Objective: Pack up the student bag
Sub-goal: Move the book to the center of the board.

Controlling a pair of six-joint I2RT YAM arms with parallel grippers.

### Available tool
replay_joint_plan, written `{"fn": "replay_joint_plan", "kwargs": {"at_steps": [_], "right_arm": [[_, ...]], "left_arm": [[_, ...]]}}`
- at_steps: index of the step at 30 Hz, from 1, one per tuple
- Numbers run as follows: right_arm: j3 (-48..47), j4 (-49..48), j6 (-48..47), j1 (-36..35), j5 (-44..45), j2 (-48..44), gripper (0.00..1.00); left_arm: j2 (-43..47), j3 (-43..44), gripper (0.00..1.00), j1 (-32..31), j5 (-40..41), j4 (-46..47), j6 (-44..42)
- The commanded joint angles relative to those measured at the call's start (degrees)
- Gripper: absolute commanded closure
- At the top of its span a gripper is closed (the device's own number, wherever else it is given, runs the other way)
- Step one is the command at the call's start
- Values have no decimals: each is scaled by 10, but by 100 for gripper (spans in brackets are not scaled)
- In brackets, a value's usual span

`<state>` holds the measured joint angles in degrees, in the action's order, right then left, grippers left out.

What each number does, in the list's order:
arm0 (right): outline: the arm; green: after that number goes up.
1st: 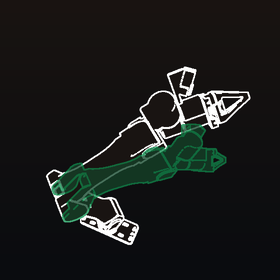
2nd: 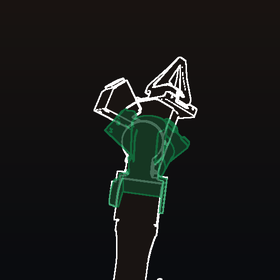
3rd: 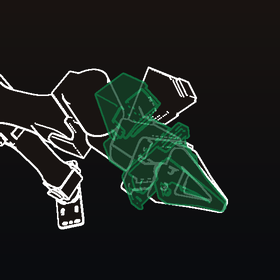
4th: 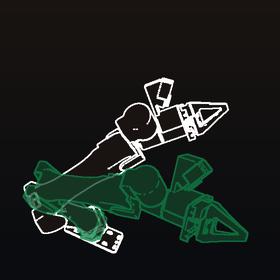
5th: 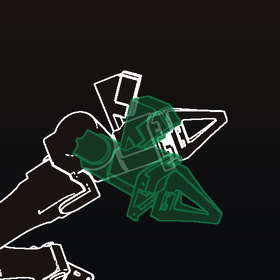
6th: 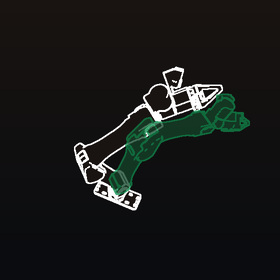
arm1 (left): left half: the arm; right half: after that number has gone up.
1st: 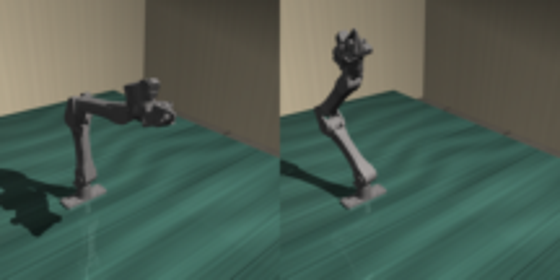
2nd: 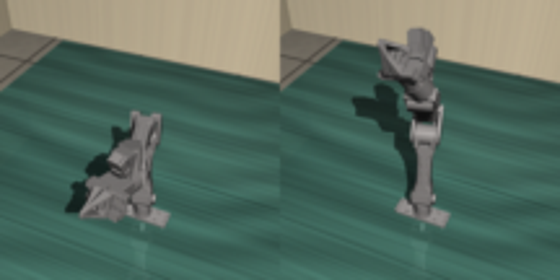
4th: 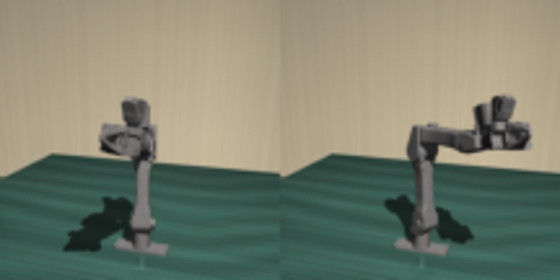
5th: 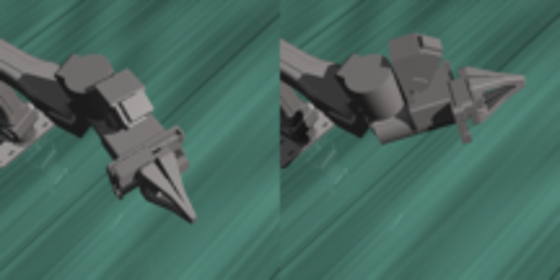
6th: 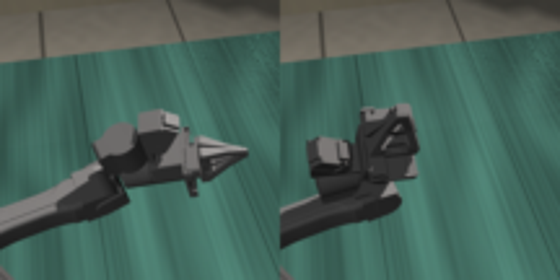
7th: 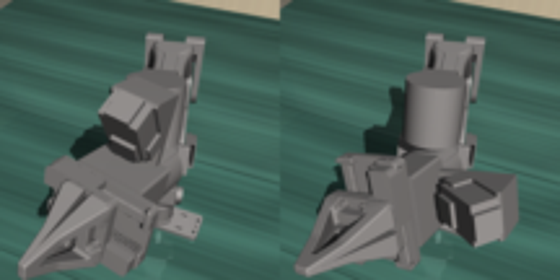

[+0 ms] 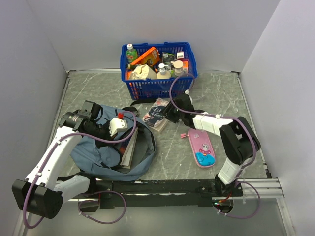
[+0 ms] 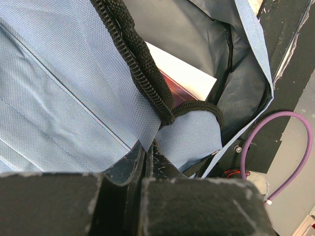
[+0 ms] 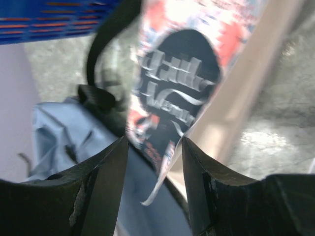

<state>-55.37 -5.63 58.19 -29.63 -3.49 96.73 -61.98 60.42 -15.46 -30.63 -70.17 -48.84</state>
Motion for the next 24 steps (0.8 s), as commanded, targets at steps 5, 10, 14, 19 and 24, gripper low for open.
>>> {"fn": "replay_joint_plan", "kwargs": {"at_steps": [5,10,14,19,24], "right_arm": [[-17,12,10,-11,12,43,44],[-11,18,10,-12,15,42,43],[9,16,9,-12,23,29,43],[4,8,14,-11,17,37,43],[-10,-20,22,-11,16,43,43]], "left_arm": [[0,12,99,-3,-17,-18,-14],[4,9,99,-3,-17,-18,-13],[1,7,99,-3,-14,-19,-16],[0,6,99,-3,-22,-16,-13],[2,6,99,-3,-20,-15,-13]]}}
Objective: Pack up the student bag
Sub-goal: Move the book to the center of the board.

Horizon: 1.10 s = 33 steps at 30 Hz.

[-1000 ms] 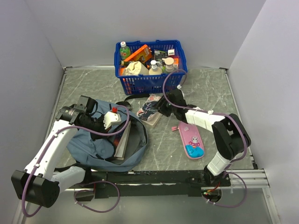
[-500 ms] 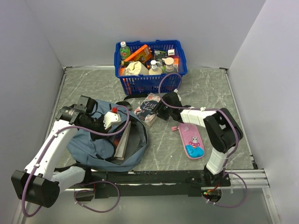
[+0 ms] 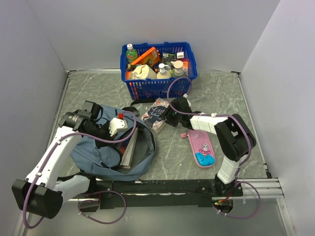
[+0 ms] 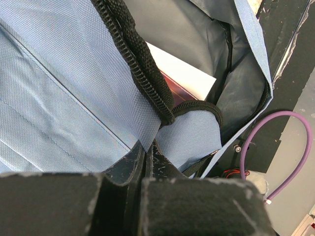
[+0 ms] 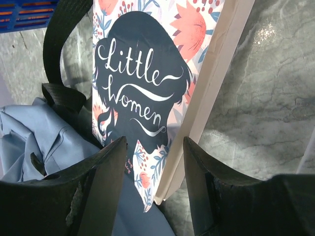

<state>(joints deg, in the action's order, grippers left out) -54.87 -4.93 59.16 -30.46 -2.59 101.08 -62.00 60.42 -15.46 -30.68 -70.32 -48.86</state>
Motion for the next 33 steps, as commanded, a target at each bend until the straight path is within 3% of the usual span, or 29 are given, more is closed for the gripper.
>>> {"fn": "replay_joint_plan", "kwargs": {"at_steps": [1,10,14,17,22,32,33], "right_arm": [[-17,-32,14,-3,6,0,43],[-37,-45,42,-3,-2,31,45],[-44,-59,48,-5,-9,54,51],[-54,-47,53,-7,-2,66,63],[-27,-46,42,-9,7,34,100],[56,16,-29,-7,2,-70,100],[61,20,-33,-6,-3,-71,96]], "left_arm": [[2,7,99,-3,-18,-14,-12],[-1,8,99,-3,-18,-16,-11],[0,7,99,-3,-19,-10,-11],[-3,12,99,-3,-22,-12,-8],[0,12,99,-3,-25,-11,-5],[6,9,99,-3,-25,-10,-11],[2,8,99,-3,-27,-10,-10]]}}
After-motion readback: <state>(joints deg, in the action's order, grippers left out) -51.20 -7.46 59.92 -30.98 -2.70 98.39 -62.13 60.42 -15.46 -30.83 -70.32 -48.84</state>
